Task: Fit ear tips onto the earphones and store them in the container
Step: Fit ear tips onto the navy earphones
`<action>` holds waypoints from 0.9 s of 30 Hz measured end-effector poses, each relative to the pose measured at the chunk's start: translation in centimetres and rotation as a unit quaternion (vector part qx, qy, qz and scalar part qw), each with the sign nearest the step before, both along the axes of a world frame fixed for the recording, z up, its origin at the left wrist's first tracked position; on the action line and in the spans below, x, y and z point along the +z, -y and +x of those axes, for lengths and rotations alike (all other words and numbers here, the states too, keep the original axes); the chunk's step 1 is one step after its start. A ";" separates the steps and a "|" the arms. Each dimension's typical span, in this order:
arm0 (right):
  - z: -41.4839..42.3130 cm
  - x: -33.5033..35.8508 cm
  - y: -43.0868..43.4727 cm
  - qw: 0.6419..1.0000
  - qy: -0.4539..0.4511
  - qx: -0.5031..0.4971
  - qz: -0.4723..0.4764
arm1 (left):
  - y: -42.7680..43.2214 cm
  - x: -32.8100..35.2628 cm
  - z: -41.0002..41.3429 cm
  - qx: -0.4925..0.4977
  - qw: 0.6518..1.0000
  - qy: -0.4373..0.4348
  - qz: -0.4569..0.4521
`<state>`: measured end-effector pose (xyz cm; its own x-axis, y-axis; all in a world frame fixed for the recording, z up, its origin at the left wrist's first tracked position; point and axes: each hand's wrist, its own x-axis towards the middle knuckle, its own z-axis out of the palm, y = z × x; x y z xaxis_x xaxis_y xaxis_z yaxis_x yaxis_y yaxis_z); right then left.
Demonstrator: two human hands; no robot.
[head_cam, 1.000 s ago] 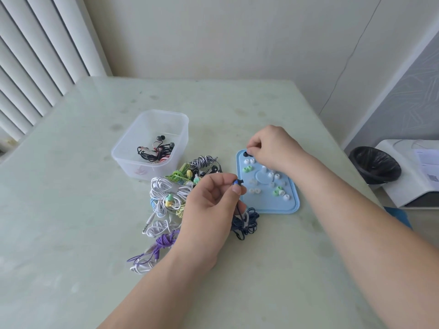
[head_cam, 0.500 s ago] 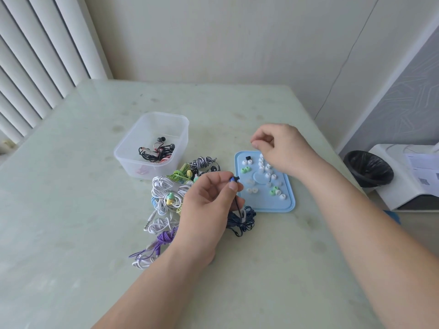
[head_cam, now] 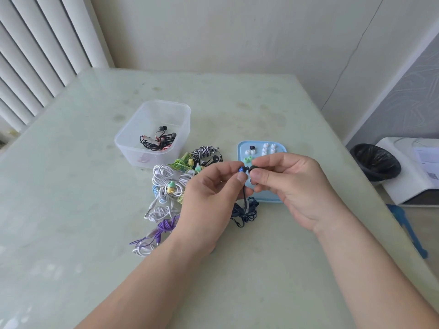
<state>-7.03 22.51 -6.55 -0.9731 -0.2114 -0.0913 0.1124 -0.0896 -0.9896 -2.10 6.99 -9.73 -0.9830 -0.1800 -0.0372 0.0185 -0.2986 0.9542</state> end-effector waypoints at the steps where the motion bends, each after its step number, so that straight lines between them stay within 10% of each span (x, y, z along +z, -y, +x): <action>1: 0.0 -0.1 0.0 1.000 0.003 0.001 -0.002 | 0.0 -0.1 0.0 -0.004 1.000 -0.002 -0.003; 27: -0.2 -1.1 -0.1 0.989 0.092 0.066 -0.096 | 0.3 -0.4 0.1 -0.033 0.998 -0.034 -0.046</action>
